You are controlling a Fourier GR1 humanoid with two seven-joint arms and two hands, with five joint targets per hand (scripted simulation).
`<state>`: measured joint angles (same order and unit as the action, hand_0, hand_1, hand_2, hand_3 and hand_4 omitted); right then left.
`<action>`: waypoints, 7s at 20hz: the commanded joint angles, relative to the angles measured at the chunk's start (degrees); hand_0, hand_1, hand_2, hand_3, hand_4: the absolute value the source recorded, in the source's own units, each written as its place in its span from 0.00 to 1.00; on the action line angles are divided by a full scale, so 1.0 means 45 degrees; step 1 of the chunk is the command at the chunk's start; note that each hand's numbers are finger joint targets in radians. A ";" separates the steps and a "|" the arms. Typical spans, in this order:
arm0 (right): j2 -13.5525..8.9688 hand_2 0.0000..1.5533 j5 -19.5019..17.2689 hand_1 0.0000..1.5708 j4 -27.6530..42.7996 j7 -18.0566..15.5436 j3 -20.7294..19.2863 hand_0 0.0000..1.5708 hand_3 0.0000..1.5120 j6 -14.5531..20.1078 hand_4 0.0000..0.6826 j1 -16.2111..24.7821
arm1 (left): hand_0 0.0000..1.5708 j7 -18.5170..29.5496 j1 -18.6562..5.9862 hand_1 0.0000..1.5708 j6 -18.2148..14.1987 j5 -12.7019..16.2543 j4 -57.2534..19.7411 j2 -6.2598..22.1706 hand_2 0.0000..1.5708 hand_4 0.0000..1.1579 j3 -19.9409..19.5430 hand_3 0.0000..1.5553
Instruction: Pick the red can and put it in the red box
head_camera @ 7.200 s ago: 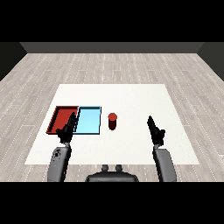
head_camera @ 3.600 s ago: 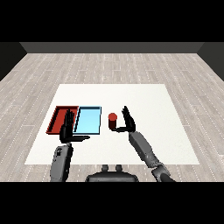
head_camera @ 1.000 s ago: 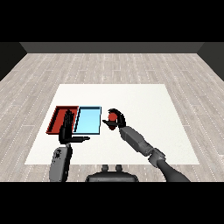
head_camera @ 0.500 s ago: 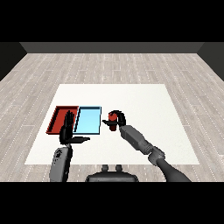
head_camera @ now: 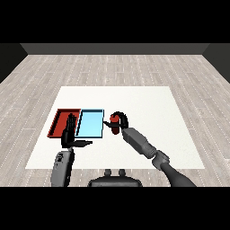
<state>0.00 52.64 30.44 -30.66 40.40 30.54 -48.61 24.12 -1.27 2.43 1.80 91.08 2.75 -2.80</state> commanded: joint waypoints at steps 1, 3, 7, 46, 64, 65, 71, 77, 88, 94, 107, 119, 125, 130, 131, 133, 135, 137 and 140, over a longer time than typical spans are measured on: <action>-0.0106 0.95 -0.0689 1.00 0.0703 -0.0162 -0.0609 1.00 0.93 0.0285 0.88 -0.0205 | 0.00 0.0738 0.0374 0.00 -0.0261 -0.0716 -0.0240 -0.0239 0.00 0.00 0.0458 0.00; -0.0953 0.95 -0.0958 1.00 0.1523 0.0359 -0.0605 1.00 0.93 0.0237 0.90 -0.0198 | 0.00 0.0362 0.0234 0.00 -0.0238 -0.0388 0.0318 -0.0443 0.00 0.00 0.0564 0.00; -0.1382 0.94 -0.1986 1.00 0.3047 0.0556 -0.0851 1.00 0.93 0.0777 0.88 0.0705 | 0.00 -0.0176 -0.0167 0.00 0.0022 -0.0228 0.0137 0.0089 0.00 0.00 0.0179 0.00; -0.2185 0.95 -0.8562 1.00 1.3248 0.4071 -0.2652 1.00 0.93 0.1703 0.95 0.4581 | 0.00 -0.3018 -0.3705 0.00 -0.2399 0.1629 -0.2688 -0.0610 0.00 0.00 0.6199 0.00; -0.0444 0.95 -1.1141 1.00 1.4253 0.4838 -0.3390 1.00 0.93 -0.0436 0.91 0.5612 | 0.00 -0.2174 -0.4438 0.00 -0.2836 0.3334 -0.3987 -0.0610 0.00 0.00 0.7325 0.00; -0.0030 0.95 -1.0998 1.00 1.2996 0.4804 -0.3305 1.00 0.93 0.0035 0.92 0.4693 | 0.00 -0.3334 -0.4256 0.00 -0.2206 0.3037 -0.2907 -0.0610 0.00 0.00 0.6548 0.00; -0.0008 0.96 -1.0928 1.00 1.3359 0.4386 -0.2194 1.00 0.93 0.0546 0.95 0.5546 | 0.00 -0.2134 -0.4340 0.00 -0.2281 0.3138 -0.3700 -0.0609 0.00 0.00 0.6873 0.00; -0.0005 0.95 -1.0468 1.00 1.2998 0.4954 -0.2233 1.00 0.93 0.0712 0.96 0.4223 | 0.00 -0.2227 -0.5063 0.00 -0.5622 0.3939 -0.3304 -0.0603 0.00 0.00 0.8337 0.00; -0.0007 0.95 -0.9960 1.00 1.2664 0.4059 -0.2837 1.00 0.93 0.0102 0.93 0.4528 | 1.00 -0.3923 -0.4390 1.00 -0.6745 0.3304 -0.2132 -0.0323 1.00 0.97 0.7404 0.96; -0.0118 0.94 -1.0769 1.00 1.4107 0.4951 -0.2810 1.00 0.93 0.0146 0.93 0.5259 | 1.00 -0.2652 -0.4441 1.00 -0.6539 0.3624 -0.3519 -0.0590 1.00 0.98 0.7204 0.96; -0.0009 0.00 -1.2327 0.00 1.3792 0.6945 -0.2122 0.00 0.00 0.0389 0.00 0.4924 | 1.00 -0.2704 -0.4687 1.00 -0.6905 0.3213 -0.3302 -0.0576 1.00 0.97 0.7241 0.96; -0.0009 0.00 -1.1912 0.00 1.3017 0.5877 -0.4061 0.00 0.00 -0.0451 0.00 0.4832 | 1.00 -0.2036 -0.4443 1.00 -0.6822 0.3053 -0.3403 -0.0608 1.00 0.98 0.7057 0.96; -0.0684 0.00 -1.1176 0.00 1.5448 0.5625 -0.4887 0.00 0.00 -0.1469 0.00 0.6659 | 1.00 -0.2349 -0.3887 1.00 -0.7836 0.2832 -0.2563 -0.0607 1.00 0.98 0.7999 0.95; -0.0879 0.00 -1.1581 0.00 1.7950 0.6153 -0.4675 0.00 0.00 -0.1227 0.00 0.8227 | 1.00 -0.2866 -0.4579 1.00 -0.6379 0.2492 -0.2922 -0.0077 1.00 0.98 0.5786 0.95; -0.1486 0.00 -1.0662 0.00 1.7729 0.6433 -0.5973 0.00 0.00 -0.2035 0.00 0.7409 | 1.00 -0.2297 -0.5053 1.00 -0.5817 0.2624 -0.4103 -0.0041 1.00 0.99 0.5314 0.95; -0.2193 0.00 -1.0168 0.00 1.8643 0.5518 -0.6479 0.00 0.00 -0.2549 0.00 0.9208 | 1.00 -0.3067 -0.4603 1.00 -0.6392 0.2323 -0.2967 0.0159 1.00 0.99 0.5548 0.94; -0.2645 0.00 -0.9892 0.00 1.9043 0.5594 -0.6811 0.00 0.00 -0.3036 0.00 0.9877 | 1.00 -0.3736 -0.4164 1.00 -0.6254 0.2271 -0.2038 0.1083 1.00 0.99 0.5231 0.94; -0.2346 0.00 -1.0316 0.00 1.8537 0.4788 -0.6741 0.00 0.00 -0.2720 0.00 1.0906 | 1.00 -0.3824 -0.4119 1.00 -0.6516 0.1852 -0.1757 0.1338 1.00 0.98 0.5131 0.94; -0.2341 0.00 -1.0137 0.00 1.8367 0.4447 -0.7198 0.00 0.00 -0.2735 0.00 1.1593 | 1.00 -0.4705 -0.5258 1.00 -0.6096 0.2189 -0.2554 0.2388 1.00 0.97 0.3668 0.94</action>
<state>-9.91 6.29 112.49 -8.50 9.88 18.91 -1.98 6.32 -22.24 -26.29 11.27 80.25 9.05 18.60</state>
